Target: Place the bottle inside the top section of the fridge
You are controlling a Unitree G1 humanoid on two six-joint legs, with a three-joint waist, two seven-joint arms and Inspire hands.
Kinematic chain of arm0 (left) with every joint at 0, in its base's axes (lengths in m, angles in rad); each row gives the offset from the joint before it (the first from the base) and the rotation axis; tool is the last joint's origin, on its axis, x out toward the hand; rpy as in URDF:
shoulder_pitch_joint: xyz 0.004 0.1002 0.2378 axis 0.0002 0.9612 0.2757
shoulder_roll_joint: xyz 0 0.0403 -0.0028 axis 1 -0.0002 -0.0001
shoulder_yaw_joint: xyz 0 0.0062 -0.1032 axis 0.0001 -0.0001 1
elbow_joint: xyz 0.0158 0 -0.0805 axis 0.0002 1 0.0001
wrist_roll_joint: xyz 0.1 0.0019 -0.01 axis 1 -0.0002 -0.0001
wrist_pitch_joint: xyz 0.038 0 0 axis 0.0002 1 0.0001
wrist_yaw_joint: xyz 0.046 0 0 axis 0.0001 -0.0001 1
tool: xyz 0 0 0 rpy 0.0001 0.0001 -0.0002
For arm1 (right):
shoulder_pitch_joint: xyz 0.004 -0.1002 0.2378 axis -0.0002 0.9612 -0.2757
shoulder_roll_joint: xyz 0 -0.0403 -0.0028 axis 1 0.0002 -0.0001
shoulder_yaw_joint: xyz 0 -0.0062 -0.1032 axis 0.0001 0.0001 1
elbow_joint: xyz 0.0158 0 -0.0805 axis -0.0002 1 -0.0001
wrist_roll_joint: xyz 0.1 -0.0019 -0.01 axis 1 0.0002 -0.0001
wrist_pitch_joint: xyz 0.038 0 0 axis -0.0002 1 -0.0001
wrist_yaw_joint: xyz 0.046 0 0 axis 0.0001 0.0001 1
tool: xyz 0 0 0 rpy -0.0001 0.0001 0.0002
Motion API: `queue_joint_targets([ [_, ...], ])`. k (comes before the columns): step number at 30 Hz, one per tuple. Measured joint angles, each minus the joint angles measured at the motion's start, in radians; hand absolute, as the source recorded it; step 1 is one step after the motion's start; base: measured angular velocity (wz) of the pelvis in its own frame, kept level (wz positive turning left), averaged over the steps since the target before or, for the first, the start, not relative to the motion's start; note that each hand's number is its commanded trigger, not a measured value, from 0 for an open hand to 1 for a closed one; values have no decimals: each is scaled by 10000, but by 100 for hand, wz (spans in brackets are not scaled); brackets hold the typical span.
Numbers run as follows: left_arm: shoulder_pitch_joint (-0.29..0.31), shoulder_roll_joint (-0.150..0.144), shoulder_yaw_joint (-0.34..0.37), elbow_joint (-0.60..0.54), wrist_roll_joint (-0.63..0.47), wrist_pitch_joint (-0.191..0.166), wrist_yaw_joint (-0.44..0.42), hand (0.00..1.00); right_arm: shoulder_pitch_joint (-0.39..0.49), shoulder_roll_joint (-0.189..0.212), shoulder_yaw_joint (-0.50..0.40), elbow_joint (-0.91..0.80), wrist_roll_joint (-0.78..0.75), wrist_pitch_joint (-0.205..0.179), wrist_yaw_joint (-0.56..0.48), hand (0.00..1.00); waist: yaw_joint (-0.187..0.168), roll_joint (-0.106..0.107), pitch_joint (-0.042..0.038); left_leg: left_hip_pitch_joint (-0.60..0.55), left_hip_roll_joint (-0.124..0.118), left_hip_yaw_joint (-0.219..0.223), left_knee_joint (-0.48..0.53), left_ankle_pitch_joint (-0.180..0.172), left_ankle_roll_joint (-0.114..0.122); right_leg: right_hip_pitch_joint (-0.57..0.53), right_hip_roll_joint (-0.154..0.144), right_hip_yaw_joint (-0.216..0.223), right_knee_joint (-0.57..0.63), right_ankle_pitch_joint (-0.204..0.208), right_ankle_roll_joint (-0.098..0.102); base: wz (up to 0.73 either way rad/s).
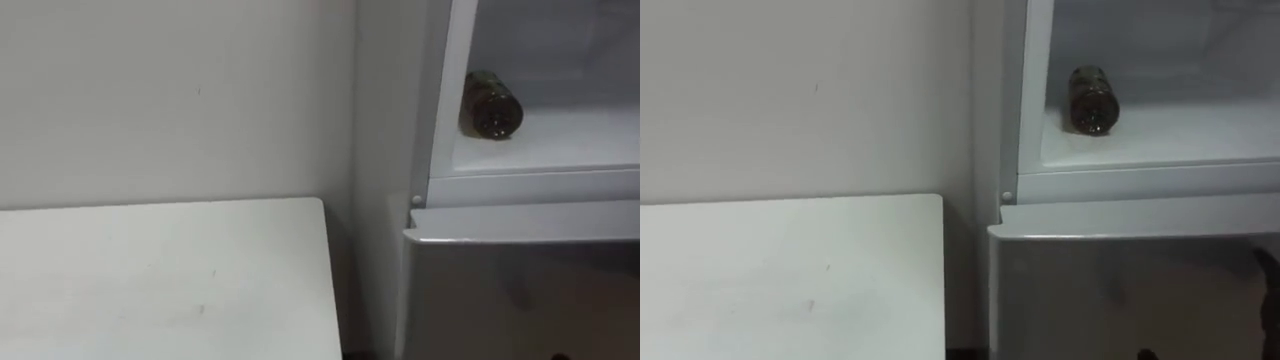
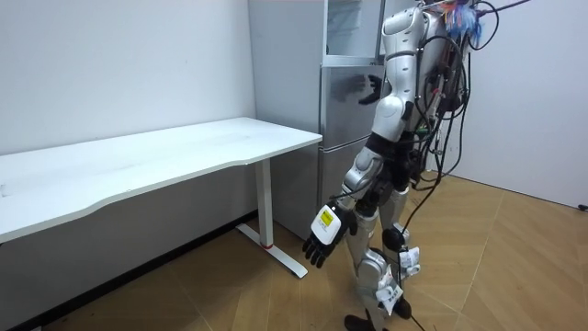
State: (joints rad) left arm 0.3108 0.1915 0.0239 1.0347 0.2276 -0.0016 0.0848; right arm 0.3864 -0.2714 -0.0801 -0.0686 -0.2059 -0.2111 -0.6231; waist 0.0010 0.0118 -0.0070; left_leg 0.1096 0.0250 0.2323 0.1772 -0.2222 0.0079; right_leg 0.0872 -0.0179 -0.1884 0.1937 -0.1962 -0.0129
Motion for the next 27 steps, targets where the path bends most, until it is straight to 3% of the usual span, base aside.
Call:
queue_joint_targets([
  [8, 409, 1, -202, -313, -2, -49, 0, 0, -3, 357, 315, 3017, 672, -51, -221, 0, -191, -91, 16, 3, -12, 4, -18, -1, 0, 29, -12, -15, -78, -5, 9, 0],
  [12, 371, -3, -268, -344, -4, -41, -1, 0, -45, 388, 404, 4220, 1923, -53, -207, 0, -227, -73, 25, 81, -12, -1, -60, -1, -1, 117, 6, 62, -131, -10, 14, 0],
  [19, 431, -53, -273, -342, -8, -27, -1, 0, -132, 445, 405, 6683, 2538, -58, -209, 0, -292, -61, 42, 227, -17, -23, -59, -31, -18, 337, -17, 36, -255, -66, 37, 2],
  [27, 559, -118, -169, -419, -176, -34, -2, 0, -263, 703, 257, 8878, 5017, 184, 508, 0, -341, -94, 33, 250, -55, -153, -93, -49, -15, 339, -70, -30, -228, -118, 48, 2],
])
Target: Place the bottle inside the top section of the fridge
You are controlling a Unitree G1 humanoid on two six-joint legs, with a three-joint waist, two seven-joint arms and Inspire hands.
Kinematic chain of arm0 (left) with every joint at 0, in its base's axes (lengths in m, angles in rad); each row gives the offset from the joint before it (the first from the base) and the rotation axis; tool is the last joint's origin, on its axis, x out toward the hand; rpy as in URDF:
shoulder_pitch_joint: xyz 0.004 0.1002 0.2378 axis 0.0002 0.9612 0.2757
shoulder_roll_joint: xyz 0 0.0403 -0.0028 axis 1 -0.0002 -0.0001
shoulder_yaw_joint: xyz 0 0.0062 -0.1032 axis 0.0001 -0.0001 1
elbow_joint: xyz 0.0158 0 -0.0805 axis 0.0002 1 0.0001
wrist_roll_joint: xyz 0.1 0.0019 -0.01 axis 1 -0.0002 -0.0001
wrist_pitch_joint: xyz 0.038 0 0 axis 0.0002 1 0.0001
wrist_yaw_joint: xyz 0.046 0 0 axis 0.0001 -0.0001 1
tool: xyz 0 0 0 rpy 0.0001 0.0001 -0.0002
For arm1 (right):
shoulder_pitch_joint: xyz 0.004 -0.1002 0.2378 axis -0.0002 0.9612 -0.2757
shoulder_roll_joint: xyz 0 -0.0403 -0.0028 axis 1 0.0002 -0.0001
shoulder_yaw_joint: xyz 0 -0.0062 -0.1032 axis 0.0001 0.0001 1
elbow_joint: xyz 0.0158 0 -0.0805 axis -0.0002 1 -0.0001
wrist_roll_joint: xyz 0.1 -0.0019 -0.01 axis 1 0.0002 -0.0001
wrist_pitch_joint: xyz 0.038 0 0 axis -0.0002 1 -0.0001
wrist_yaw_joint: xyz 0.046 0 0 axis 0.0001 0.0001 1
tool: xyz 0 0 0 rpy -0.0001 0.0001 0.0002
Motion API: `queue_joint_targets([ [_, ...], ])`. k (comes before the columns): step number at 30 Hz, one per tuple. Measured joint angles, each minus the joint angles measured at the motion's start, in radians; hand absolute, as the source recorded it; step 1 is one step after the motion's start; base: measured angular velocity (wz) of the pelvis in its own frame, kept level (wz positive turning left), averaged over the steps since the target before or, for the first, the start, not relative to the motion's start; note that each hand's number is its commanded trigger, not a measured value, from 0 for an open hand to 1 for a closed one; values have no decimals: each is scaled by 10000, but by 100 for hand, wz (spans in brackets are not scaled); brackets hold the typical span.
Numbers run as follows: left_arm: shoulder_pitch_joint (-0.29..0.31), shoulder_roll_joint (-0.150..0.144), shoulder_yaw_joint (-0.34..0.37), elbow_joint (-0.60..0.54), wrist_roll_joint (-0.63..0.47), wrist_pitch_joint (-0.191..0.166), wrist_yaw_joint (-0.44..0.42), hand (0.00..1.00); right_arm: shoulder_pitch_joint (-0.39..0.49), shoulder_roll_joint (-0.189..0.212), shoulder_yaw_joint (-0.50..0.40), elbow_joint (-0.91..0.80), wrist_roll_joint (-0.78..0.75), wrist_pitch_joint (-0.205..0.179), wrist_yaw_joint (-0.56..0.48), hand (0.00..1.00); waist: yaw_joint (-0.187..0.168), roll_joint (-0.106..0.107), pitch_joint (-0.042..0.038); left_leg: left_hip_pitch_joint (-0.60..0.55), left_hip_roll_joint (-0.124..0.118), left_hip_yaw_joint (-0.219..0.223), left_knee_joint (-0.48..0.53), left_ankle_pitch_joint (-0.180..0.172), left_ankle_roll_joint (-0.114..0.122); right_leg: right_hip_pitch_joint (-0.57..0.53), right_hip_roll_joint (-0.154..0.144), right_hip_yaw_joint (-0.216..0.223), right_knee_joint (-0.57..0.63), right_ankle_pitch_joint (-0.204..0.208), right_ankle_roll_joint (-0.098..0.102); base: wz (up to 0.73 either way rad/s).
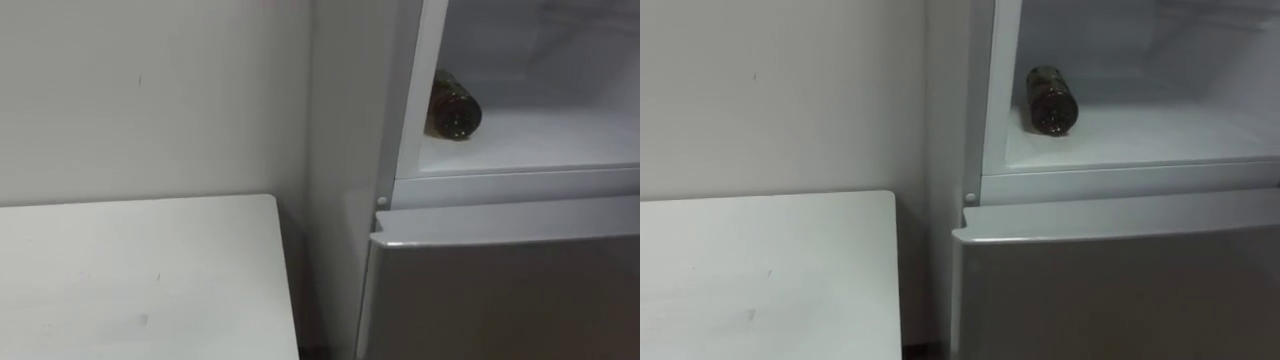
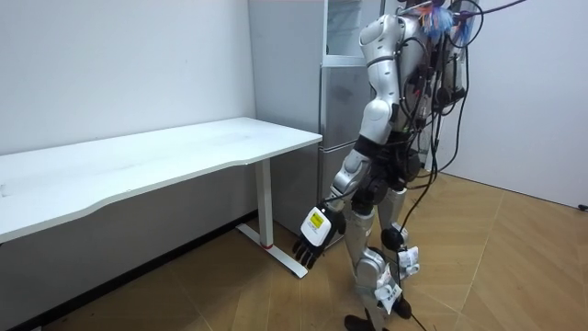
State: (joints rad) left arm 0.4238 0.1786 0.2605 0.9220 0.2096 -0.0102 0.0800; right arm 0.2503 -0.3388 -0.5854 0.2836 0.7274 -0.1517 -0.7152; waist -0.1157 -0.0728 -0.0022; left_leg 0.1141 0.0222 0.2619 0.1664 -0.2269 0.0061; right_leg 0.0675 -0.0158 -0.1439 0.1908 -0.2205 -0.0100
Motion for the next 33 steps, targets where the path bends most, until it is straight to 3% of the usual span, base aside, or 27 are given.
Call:
queue_joint_targets([
  [10, 8, -4, -1, 18, -3, -57, 7, 0, -111, -145, -658, -2004, -1681, -109, -1003, 0, -182, 12, 9, 4, 2, 46, -1, 0, 0, -16, 6, 28, 84, 1, 2, -2],
  [18, -9, 11, -1, 342, 128, -48, 40, 0, -107, -150, -764, -3538, -3159, -67, -1703, 0, -172, -167, 6, -42, -9, -17, 0, 0, 0, -114, -11, -41, 128, -23, -3, 0],
  [26, -18, -13, 22, 494, 220, 22, 20, 0, -123, -151, -763, -4156, -3835, 234, -1636, 0, -146, -141, 24, -8, -4, 0, -3, 1, -1, -145, 2, 40, 184, -29, -7, 0],
  [33, -136, -11, 109, 498, 399, 34, -18, 0, -219, -175, -796, -4701, -4299, 209, -1550, 0, -122, -101, 59, -6, -22, -12, -4, 0, 0, -151, -13, 40, 218, -36, 8, 0],
])
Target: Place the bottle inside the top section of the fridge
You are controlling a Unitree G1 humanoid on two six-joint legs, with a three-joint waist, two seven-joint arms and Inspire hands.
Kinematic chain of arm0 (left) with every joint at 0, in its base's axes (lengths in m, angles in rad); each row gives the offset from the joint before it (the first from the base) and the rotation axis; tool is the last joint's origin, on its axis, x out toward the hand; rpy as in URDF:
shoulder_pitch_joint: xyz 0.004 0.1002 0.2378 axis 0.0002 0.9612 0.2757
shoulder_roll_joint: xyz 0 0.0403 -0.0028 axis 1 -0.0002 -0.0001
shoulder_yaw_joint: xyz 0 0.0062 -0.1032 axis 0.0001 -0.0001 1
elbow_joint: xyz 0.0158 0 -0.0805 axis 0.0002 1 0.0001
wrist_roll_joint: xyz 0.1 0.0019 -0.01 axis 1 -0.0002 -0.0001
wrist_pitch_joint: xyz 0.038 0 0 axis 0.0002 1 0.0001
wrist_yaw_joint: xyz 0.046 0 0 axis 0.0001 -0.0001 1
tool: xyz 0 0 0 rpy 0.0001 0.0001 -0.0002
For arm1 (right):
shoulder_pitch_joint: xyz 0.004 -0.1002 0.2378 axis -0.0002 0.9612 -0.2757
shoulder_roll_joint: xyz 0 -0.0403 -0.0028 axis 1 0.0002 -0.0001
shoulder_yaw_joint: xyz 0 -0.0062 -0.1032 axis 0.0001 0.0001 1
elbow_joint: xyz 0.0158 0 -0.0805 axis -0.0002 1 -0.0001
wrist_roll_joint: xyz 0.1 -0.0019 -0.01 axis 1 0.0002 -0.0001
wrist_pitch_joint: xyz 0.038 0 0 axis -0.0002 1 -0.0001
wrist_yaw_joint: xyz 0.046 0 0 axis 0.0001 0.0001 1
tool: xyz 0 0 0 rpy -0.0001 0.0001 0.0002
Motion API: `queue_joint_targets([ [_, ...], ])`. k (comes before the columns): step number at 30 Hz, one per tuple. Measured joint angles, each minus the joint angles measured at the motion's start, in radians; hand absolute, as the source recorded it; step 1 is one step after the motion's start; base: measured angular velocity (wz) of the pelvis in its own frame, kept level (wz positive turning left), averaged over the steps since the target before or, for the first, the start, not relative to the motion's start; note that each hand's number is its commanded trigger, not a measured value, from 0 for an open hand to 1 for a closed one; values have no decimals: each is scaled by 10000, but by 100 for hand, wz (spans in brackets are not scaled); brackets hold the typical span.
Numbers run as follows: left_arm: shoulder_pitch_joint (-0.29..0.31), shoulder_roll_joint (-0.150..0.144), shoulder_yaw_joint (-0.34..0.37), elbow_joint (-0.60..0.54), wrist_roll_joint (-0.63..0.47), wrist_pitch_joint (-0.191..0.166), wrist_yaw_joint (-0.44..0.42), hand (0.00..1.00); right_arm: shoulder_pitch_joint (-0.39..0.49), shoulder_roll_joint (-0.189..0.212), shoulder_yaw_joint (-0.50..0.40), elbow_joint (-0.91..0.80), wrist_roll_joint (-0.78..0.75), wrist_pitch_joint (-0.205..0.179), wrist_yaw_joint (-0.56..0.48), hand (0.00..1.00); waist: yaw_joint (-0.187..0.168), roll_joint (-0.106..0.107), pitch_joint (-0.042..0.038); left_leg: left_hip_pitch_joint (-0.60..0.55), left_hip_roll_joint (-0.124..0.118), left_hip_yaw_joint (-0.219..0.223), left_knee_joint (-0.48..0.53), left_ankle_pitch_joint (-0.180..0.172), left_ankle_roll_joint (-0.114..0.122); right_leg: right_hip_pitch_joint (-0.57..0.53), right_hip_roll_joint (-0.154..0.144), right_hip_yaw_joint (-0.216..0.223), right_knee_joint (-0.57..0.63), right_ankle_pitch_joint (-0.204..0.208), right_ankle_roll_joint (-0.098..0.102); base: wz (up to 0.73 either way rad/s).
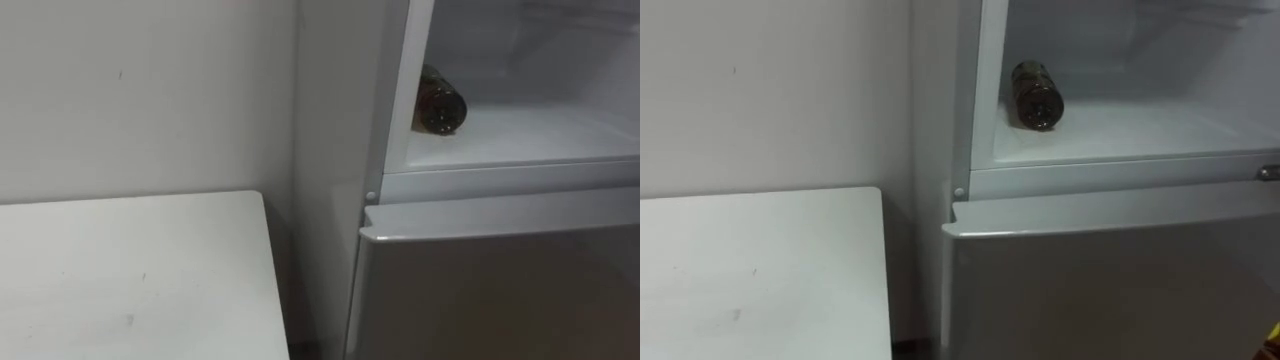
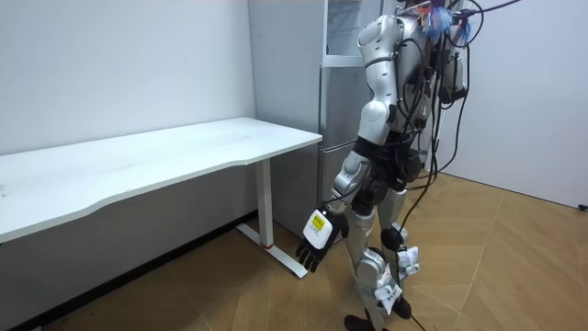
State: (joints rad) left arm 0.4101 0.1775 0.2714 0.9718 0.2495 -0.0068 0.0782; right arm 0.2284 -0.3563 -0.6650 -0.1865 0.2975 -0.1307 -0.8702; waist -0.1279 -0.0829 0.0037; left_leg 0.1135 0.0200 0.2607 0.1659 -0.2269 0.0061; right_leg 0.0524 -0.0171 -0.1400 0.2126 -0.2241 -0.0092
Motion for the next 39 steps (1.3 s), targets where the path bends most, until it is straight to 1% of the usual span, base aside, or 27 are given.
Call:
queue_joint_targets([
  [8, -28, -6, -22, 32, 91, 103, -1, 0, -1, 0, 60, -1, -2, 1, 144, 0, 17, -21, 8, 23, 2, 1, 4, 0, 0, -15, -4, -6, 79, -25, -4, 0],
  [13, -51, -17, -22, 372, 54, 166, -1, 0, -15, 0, 65, -29, -37, 13, 221, 0, 20, -10, 16, 20, 2, -1, 5, 1, 0, -19, -9, -19, 90, -24, -5, 0],
  [18, -128, -20, -25, 383, 18, 210, 1, 0, -110, 0, 248, -85, -630, 26, 256, 0, 76, 29, 38, 23, 5, 3, 6, 2, 2, -35, -7, -1, 117, -22, -7, 0],
  [20, -192, -21, -48, 424, -2, 204, 1, 0, -110, 1, 359, -162, -637, 28, 300, 0, 92, 37, 39, 34, 6, 5, 8, 3, 2, -32, -5, 1, 124, -18, -14, 0],
  [22, -254, 3, -209, 436, -35, 205, 3, 0, -108, -1, 404, -290, -640, 28, 456, 0, 167, 52, 41, 31, 18, 54, 15, 3, 2, -33, -2, 6, 139, -13, -21, -2],
  [24, -259, -6, -605, 430, -41, 207, 3, 0, -109, -1, 679, -622, -686, 28, 601, 0, 206, 83, 28, 21, 28, 83, 22, 3, 2, -26, 3, 7, 138, -8, -28, 0],
  [25, -259, -8, -694, 430, -40, 207, 3, 0, -110, -1, 733, -709, -692, 27, 665, 0, 215, 91, 25, 21, 31, 83, 22, 3, 1, -26, 5, 6, 137, -7, -29, 0],
  [28, -247, -14, -972, 431, -13, 212, 2, 0, -111, -3, 1059, -1018, -933, 23, 998, 0, 271, 148, -12, 19, 40, 86, 24, 4, -1, -19, 17, 2, 123, 1, -41, 0],
  [31, -256, -8, -1205, 424, -20, 205, 2, 0, -123, -3, 1565, -1254, -1068, -9, 1357, 0, 422, 220, -47, 50, 39, 119, 27, 4, -2, -14, 13, 7, 134, 9, -46, -2],
  [33, -261, -10, -1404, 418, -21, 164, 2, 0, -151, -3, 1901, -1391, -1070, -9, 1663, 0, 532, 244, -45, 51, 39, 108, 45, 5, -2, -2, 11, -5, 127, 9, -46, 2],
  [36, -248, -10, -1442, 445, -22, 133, 2, 0, -301, -4, 2254, -1429, -1107, -11, 1994, 0, 613, 241, -44, 52, 41, 87, 59, 5, -3, 18, 11, -16, 127, 10, -47, 1],
  [39, -249, -8, -1529, 445, -24, 72, 2, 0, -315, -3, 2369, -1444, -1106, -17, 2270, 0, 779, 227, -41, 46, 38, 68, 59, 5, -2, 32, 5, -30, 117, 10, -47, 0],
])
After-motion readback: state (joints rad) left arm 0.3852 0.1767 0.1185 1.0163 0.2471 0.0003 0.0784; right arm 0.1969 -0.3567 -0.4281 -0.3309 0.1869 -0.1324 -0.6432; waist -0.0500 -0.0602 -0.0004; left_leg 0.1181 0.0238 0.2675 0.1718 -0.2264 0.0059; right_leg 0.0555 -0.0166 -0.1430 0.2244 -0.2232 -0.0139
